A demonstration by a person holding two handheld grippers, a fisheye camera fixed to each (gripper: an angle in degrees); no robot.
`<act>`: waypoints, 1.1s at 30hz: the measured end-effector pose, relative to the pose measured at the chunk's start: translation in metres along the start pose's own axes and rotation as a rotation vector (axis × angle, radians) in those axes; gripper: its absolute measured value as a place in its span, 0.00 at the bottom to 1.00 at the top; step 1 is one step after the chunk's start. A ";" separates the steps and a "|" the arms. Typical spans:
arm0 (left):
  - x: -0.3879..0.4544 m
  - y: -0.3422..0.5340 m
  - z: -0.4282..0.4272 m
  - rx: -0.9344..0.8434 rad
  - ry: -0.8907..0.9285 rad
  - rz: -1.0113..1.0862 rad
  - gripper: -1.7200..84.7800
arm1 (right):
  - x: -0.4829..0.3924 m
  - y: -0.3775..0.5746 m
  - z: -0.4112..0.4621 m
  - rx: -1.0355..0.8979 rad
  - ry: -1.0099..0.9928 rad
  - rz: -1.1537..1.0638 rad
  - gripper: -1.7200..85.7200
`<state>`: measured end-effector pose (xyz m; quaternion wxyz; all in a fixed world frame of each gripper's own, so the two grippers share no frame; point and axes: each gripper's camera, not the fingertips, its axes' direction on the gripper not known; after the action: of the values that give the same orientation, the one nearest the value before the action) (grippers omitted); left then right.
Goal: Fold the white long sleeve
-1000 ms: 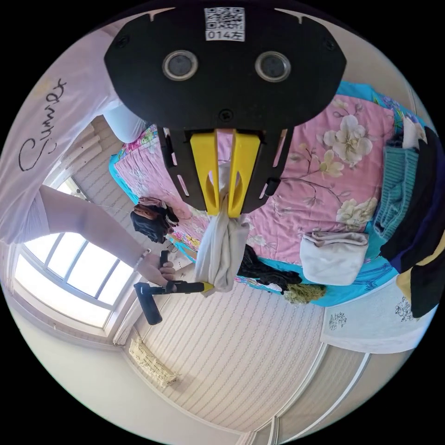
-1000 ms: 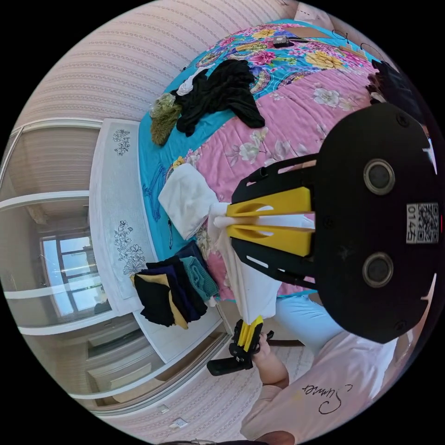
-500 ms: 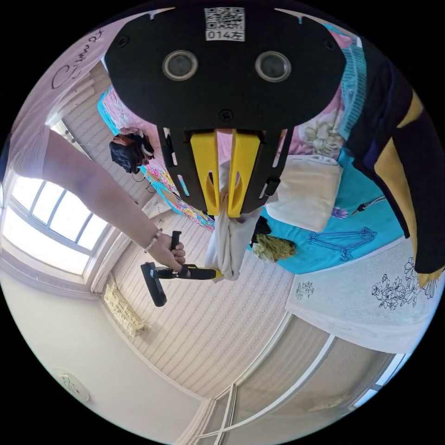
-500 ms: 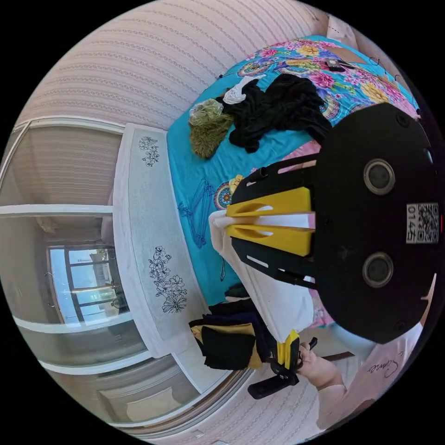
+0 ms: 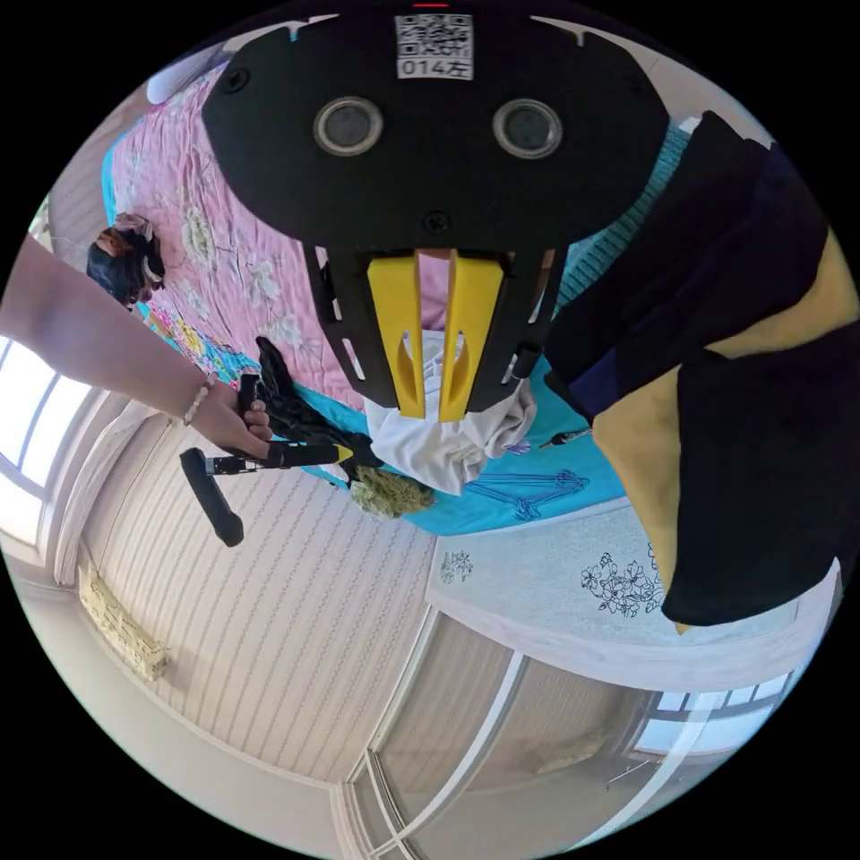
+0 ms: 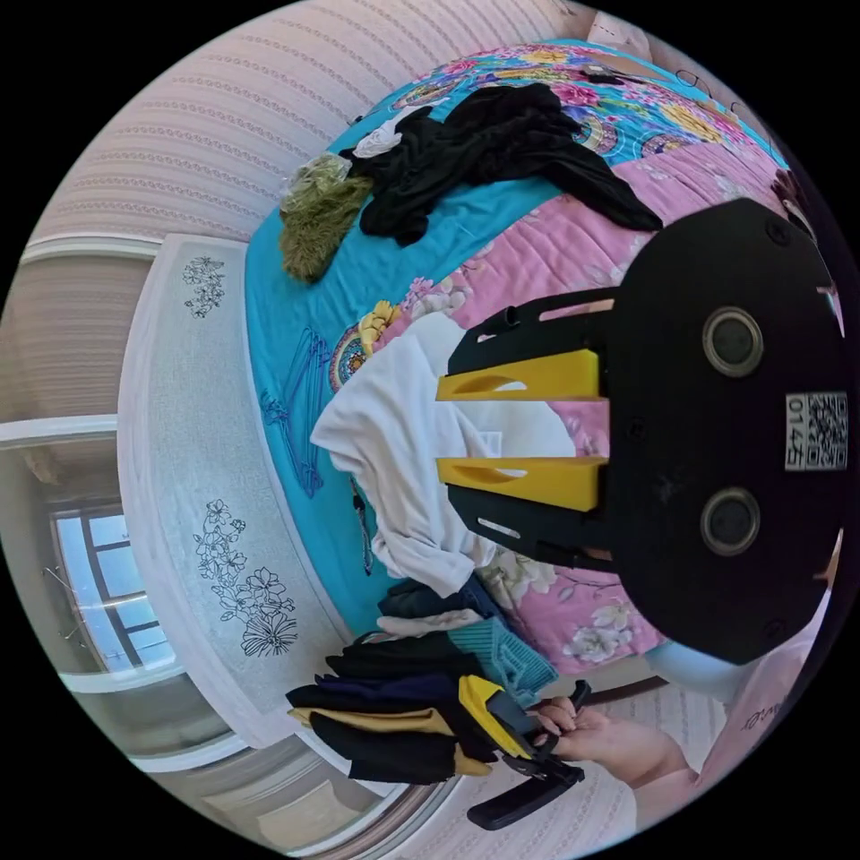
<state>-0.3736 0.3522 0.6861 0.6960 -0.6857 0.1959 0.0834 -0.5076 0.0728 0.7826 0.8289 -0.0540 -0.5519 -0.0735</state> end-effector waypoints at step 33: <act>0.058 -0.098 -0.010 0.148 -0.147 0.215 0.01 | 0.105 -0.004 -0.116 0.418 -0.800 0.215 0.04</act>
<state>-0.2851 0.3290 0.7546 0.7443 -0.5995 0.2224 0.1929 -0.3630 0.0429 0.8348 0.5466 0.0334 -0.8227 0.1523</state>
